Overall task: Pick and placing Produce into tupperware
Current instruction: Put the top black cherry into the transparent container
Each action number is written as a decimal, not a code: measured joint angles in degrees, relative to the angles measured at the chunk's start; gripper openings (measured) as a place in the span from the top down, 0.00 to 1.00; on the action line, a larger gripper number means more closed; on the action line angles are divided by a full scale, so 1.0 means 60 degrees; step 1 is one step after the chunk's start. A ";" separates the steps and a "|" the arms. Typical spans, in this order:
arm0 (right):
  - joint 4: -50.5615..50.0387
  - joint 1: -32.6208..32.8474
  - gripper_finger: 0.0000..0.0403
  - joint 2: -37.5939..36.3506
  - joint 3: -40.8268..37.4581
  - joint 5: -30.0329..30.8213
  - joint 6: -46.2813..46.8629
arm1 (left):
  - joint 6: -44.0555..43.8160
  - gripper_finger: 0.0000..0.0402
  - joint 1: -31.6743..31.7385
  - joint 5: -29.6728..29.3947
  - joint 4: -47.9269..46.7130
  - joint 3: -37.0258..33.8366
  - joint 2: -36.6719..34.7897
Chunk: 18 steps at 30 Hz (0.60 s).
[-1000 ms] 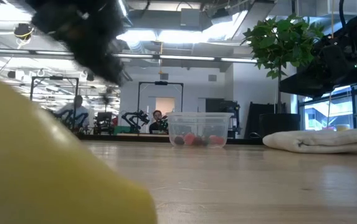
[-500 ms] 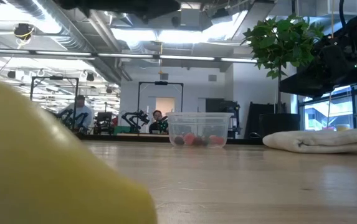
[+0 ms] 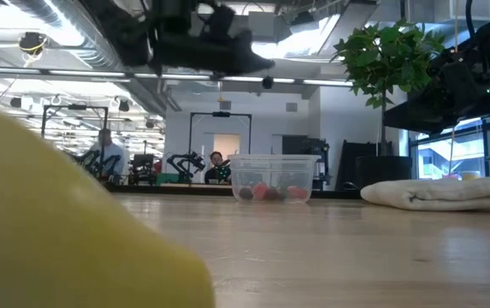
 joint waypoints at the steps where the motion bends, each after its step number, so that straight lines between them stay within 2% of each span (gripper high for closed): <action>1: 0.0000 0.0001 0.52 0.0000 0.0000 0.0000 -0.0003 | -0.0005 1.00 0.0008 -0.0189 0.0206 0.0000 0.0213; 7: 0.0000 -0.0001 0.52 0.0000 0.0000 0.0004 -0.0023 | -0.0058 1.00 0.0008 -0.1343 0.0809 0.0000 0.1202; 18: 0.0000 0.0000 0.52 0.0000 0.0000 0.0000 -0.0119 | -0.0784 1.00 0.0054 -0.2021 0.0860 0.0000 0.2024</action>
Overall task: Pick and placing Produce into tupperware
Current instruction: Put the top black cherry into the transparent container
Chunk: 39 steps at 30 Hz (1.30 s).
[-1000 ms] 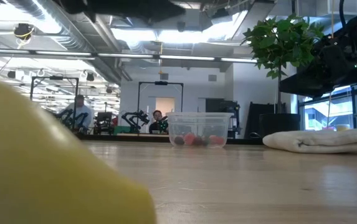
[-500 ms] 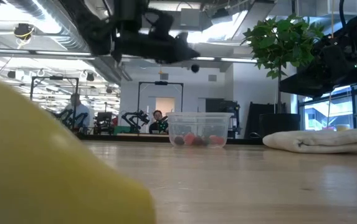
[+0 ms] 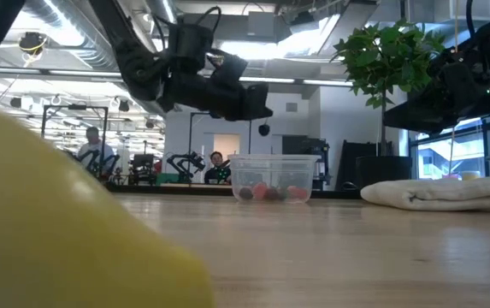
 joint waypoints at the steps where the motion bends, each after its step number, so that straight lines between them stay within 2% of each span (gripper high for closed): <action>1: 0.0000 0.0002 0.52 0.0000 0.0000 0.0000 0.0000 | -0.0096 1.00 0.0019 -0.0001 0.0003 0.0000 0.0067; 16: 0.0000 0.0001 0.52 -0.0004 0.0000 0.0000 0.0029 | -0.0989 1.00 0.0075 -0.0004 0.0404 0.0000 0.1361; 39: 0.0000 0.0001 0.52 -0.0004 0.0000 -0.0004 0.0109 | -0.1241 1.00 0.0075 0.0000 -0.0098 0.0007 0.1427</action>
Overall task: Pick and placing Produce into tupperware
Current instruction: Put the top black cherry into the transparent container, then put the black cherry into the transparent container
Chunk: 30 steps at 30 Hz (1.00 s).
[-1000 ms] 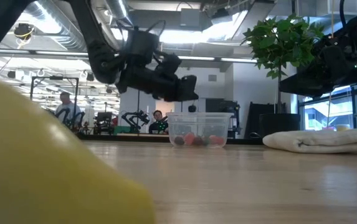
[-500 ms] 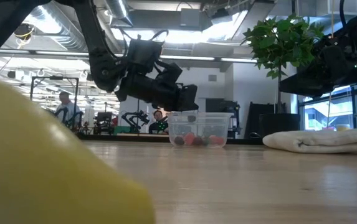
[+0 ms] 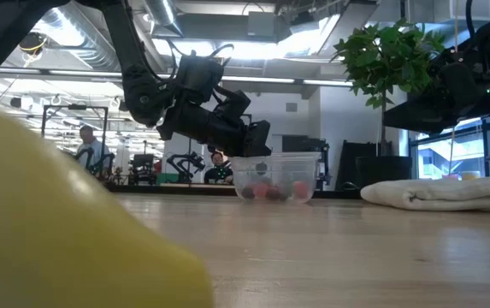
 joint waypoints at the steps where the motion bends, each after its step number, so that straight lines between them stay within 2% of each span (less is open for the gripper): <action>1: 0.0000 -0.0001 0.52 0.0000 0.0000 0.0000 0.0000 | 0.0000 1.00 0.0000 0.0000 0.0003 0.0000 0.0000; 17: -0.0001 -0.0001 0.52 0.0000 0.0000 0.0000 -0.0051 | 0.0073 0.98 0.0000 0.0109 0.0058 -0.0007 0.0000; 30: 0.0000 0.0000 0.52 0.0001 0.0000 0.0000 -0.0051 | 0.0076 0.89 0.0000 0.0113 0.0063 -0.0007 0.0000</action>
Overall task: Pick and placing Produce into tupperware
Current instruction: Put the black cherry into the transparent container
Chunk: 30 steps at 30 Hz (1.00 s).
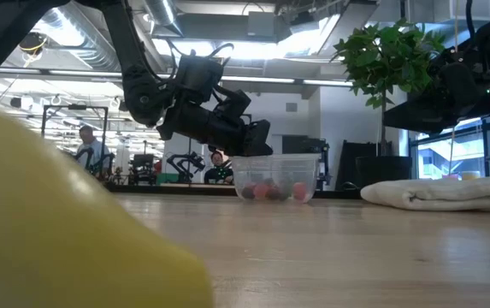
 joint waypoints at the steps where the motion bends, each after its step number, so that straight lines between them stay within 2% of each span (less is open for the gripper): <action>1: 0.0000 -0.0001 0.52 0.0000 0.0000 0.0000 0.0000 | 0.0004 0.88 0.0000 0.0002 0.0026 0.0000 0.0000; 9: -0.0003 0.0001 0.52 0.0002 0.0000 0.0000 0.0003 | 0.0547 0.83 -0.0083 0.0289 0.1073 -0.0011 -0.0128; 19: -0.0007 0.0001 0.52 0.0028 0.0000 -0.0003 0.0003 | 0.1924 0.80 -0.0476 0.0295 0.0899 -0.0007 -0.1440; 23: -0.0003 -0.0002 0.52 0.0087 -0.0004 -0.0004 0.0040 | 0.2655 0.81 -0.0799 0.0379 -0.0593 -0.0004 -0.2457; 30: -0.0010 0.0000 0.52 0.0139 -0.0004 -0.0004 0.0107 | 0.2979 0.86 -0.1424 0.0725 -0.5610 -0.0003 -0.4793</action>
